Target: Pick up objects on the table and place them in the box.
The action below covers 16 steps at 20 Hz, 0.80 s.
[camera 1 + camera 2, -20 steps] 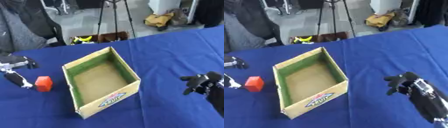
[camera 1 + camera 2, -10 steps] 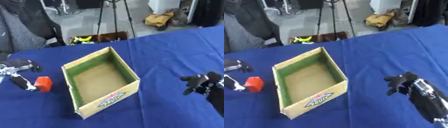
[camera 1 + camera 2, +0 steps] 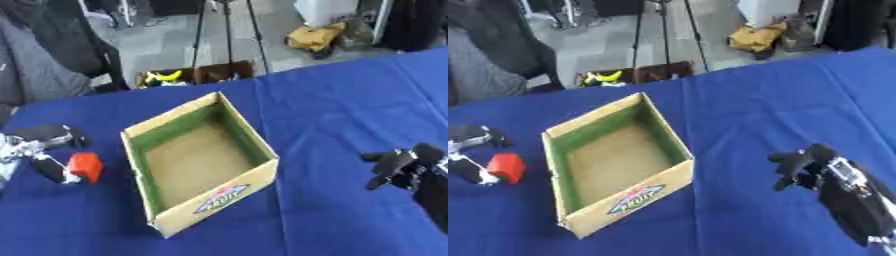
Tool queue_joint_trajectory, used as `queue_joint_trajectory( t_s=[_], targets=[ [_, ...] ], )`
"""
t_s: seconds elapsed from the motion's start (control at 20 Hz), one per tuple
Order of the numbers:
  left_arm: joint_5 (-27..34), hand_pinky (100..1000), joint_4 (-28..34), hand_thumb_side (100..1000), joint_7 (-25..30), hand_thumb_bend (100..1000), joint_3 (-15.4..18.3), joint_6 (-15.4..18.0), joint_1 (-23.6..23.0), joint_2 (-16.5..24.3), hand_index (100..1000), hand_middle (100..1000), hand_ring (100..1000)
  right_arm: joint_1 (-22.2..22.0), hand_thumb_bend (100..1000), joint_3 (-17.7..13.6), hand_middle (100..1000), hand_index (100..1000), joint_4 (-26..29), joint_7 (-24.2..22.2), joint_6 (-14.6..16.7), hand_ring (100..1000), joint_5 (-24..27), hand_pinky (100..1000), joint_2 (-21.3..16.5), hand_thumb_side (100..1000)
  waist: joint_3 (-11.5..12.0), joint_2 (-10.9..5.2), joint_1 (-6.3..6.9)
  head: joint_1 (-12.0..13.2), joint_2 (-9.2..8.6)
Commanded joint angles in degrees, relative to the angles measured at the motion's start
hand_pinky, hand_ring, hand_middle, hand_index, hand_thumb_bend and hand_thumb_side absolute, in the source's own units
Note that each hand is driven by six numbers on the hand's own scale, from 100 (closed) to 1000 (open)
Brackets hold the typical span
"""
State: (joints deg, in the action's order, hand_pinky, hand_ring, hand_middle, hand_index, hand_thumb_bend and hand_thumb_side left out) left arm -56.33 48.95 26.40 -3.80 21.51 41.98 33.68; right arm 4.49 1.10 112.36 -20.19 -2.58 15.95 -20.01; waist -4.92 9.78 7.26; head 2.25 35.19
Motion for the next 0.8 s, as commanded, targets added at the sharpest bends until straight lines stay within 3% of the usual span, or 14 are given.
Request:
queue_joint_trajectory(
  t_s=[0.05,0.2,0.4,0.7,0.8],
  targets=[
    [-0.8,776,-0.4,323,-1.4,520,0.8,0.2,1.3,1.2,845,714,751,0.4,100,-0.1,546,547,1.3,-0.3,0.1,839,-0.6,569,-0.9,877,0.0,-0.57,-0.16,0.1,-0.44],
    [-0.9,762,-0.9,286,-1.4,486,0.7,0.3,1.2,1.0,827,684,719,0.5,100,-0.1,546,547,1.3,-0.3,0.1,839,-0.7,569,-0.8,878,-0.1,-0.46,-0.17,0.0,-0.43],
    [-1.4,746,-1.5,100,0.5,360,0.6,-0.4,1.2,1.1,793,643,682,0.5,100,-0.1,546,547,1.3,-0.3,0.2,840,-0.8,569,-0.8,878,-0.1,-0.44,-0.22,0.0,-0.37],
    [-1.7,651,-1.5,100,2.9,103,0.7,-2.4,1.1,1.4,676,522,540,0.5,100,-0.1,546,547,1.3,-0.3,0.2,840,-0.6,569,-0.9,877,-0.1,-0.61,-0.36,-0.1,-0.38],
    [-1.3,628,-1.2,117,3.0,100,0.9,-3.0,1.1,1.6,638,486,502,0.4,100,-0.1,546,547,1.3,-0.3,0.2,840,-0.5,569,-0.9,877,-0.1,-0.70,-0.42,-0.1,-0.40]
  ],
)
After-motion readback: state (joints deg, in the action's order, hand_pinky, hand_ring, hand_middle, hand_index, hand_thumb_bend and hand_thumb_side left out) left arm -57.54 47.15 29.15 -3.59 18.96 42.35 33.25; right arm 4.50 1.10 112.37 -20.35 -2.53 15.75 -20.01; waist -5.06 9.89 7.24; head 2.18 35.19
